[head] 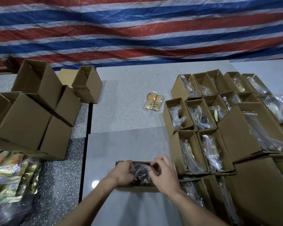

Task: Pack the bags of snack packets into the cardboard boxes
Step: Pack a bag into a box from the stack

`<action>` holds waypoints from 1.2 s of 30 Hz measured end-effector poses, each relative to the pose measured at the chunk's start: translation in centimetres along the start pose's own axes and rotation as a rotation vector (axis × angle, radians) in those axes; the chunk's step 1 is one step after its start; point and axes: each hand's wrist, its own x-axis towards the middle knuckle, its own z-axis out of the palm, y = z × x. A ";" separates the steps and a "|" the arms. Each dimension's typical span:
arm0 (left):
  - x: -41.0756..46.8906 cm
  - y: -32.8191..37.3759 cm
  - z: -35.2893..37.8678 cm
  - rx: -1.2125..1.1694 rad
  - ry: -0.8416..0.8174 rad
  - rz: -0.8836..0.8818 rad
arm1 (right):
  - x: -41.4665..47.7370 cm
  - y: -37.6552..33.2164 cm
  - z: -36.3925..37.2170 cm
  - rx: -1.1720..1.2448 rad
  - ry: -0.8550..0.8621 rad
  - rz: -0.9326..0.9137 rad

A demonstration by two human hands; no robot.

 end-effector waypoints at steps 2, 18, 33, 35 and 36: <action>-0.1 -0.3 -0.2 -0.107 -0.079 0.014 | 0.2 -0.1 0.2 -0.111 -0.146 -0.058; -2.5 -4.4 -1.3 0.045 0.169 0.508 | 0.0 -0.1 -1.9 0.097 -0.043 -0.365; -1.9 -4.8 -0.2 -0.429 0.221 0.324 | 0.0 1.1 -3.6 0.032 -0.148 -0.253; -1.7 -4.8 0.2 -0.444 0.268 0.298 | -0.2 0.8 -3.5 -0.033 -0.121 -0.248; -1.6 -4.8 0.3 -0.411 0.299 0.316 | -0.3 0.3 -3.4 -0.077 -0.114 -0.260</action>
